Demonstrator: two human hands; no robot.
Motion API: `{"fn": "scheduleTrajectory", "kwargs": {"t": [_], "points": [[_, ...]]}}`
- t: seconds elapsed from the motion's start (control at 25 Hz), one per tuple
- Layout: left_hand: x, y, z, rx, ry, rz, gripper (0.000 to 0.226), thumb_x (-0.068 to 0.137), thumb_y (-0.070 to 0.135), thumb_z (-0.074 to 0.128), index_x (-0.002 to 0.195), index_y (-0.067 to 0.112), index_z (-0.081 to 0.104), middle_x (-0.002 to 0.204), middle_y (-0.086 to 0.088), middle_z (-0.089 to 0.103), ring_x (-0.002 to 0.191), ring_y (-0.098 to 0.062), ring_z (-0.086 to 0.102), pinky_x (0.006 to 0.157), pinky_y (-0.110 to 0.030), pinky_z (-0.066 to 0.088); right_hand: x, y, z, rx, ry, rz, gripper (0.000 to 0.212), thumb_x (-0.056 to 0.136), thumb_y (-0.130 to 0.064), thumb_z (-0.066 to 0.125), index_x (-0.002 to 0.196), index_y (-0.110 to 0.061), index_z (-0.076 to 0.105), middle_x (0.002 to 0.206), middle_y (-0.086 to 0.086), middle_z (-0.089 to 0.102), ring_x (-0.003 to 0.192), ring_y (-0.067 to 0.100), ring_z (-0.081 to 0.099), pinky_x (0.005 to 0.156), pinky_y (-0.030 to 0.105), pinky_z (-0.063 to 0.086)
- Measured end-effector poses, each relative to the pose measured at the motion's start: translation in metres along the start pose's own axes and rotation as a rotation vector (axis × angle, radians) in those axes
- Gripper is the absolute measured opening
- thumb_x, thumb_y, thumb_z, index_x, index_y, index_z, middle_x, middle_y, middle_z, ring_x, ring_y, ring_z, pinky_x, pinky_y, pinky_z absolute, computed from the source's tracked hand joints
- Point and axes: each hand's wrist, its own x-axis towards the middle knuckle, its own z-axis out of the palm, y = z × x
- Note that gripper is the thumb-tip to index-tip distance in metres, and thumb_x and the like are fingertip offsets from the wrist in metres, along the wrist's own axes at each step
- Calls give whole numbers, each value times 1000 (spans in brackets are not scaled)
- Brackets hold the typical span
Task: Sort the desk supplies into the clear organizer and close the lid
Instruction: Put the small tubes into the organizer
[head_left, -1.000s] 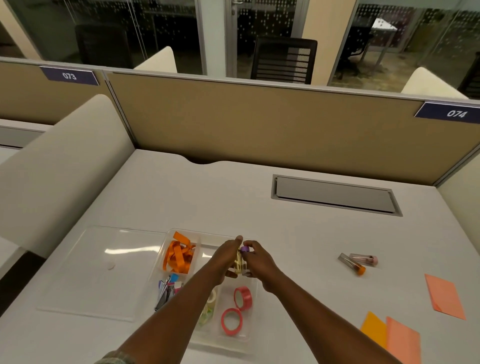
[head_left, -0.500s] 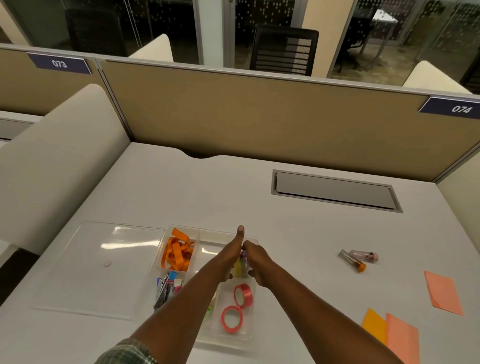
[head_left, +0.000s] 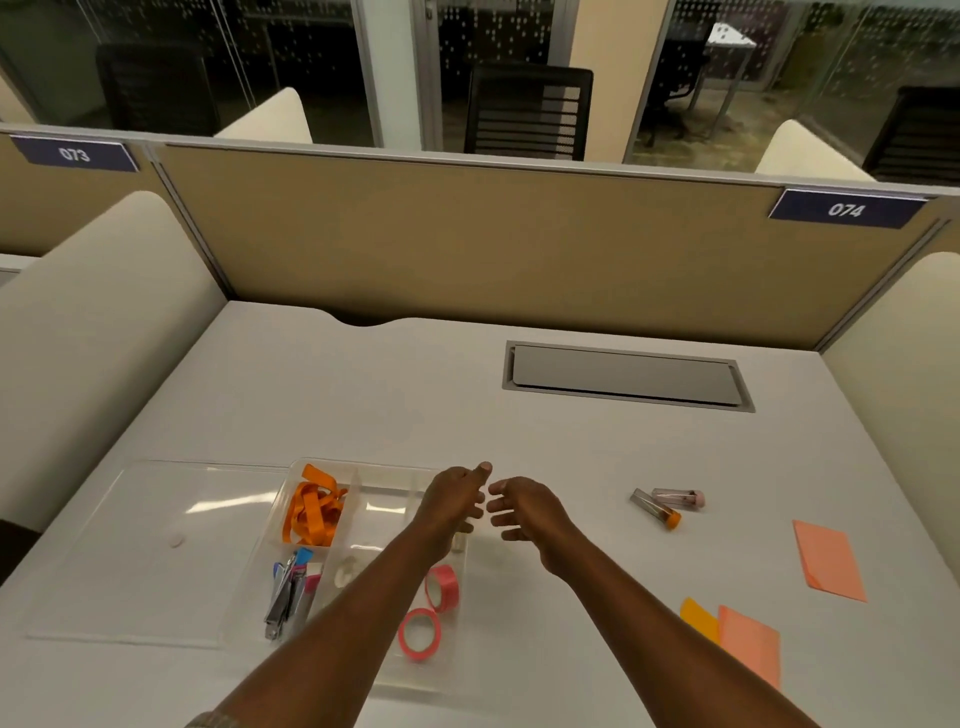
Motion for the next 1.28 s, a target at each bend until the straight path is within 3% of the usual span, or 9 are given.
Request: {"fn": "scheduleTrajectory", "kwargs": {"t": [0.24,0.36,0.48,0.6,0.8,0.96,1.08,1.2,1.28], "points": [[-4,-4,74,48,-180,-4,34,91,45,55,98,13,65,92,-10,71,74,-21,68,63,-32,51,-9,32,-82,-154,97,-62,21,91,-33,53,95,-20,69,89,0,74,86,20,71,80,38,58],[-3,-4,114,94,-229,-9,34,90,44,56,98,12,63,93,-9,70,72,-19,65,62,-31,49,-3,52,-126,-387,261,-111,20,90,-31,52,89,-19,68,90,-3,72,87,18,67,83,39,56],[3,-8,153,367,-172,122,33,86,46,61,97,16,64,96,-4,68,81,-17,64,70,-29,48,3,73,-172,-664,458,-169,20,90,-33,57,101,-19,65,106,1,67,102,21,63,84,32,51],[9,-11,190,738,-113,346,40,87,47,60,117,20,57,115,-4,57,105,-18,57,88,-33,47,7,89,-210,-774,546,-204,31,91,-31,58,119,-18,59,123,6,58,112,27,58,88,39,51],[18,-5,241,1102,-144,696,62,92,34,52,147,18,29,154,-7,28,137,-27,31,104,-40,36,24,94,-258,-896,446,-279,52,93,-21,56,144,-20,43,149,2,41,131,24,42,96,39,49],[29,-11,262,1292,-195,752,60,95,26,47,150,17,24,160,-10,16,145,-34,17,114,-46,25,44,94,-276,-1013,291,-292,61,95,-14,48,150,-33,32,160,0,26,139,25,32,101,41,46],[33,-17,267,1336,-165,751,54,94,20,47,145,16,32,155,-13,29,140,-36,28,109,-45,32,54,99,-279,-1097,313,-290,53,96,-15,47,145,-35,42,154,3,36,134,26,39,99,40,45],[31,-21,266,1346,-91,780,44,88,13,52,131,14,47,133,-13,52,115,-32,48,87,-39,44,57,108,-276,-1098,392,-325,42,94,-15,49,133,-29,57,129,5,56,112,27,54,80,38,52],[26,-21,263,1384,-64,791,37,88,9,48,126,12,49,127,-13,52,109,-32,48,82,-39,43,55,115,-275,-1112,423,-338,35,92,-15,51,122,-27,63,114,4,60,99,25,57,70,36,53]]}}
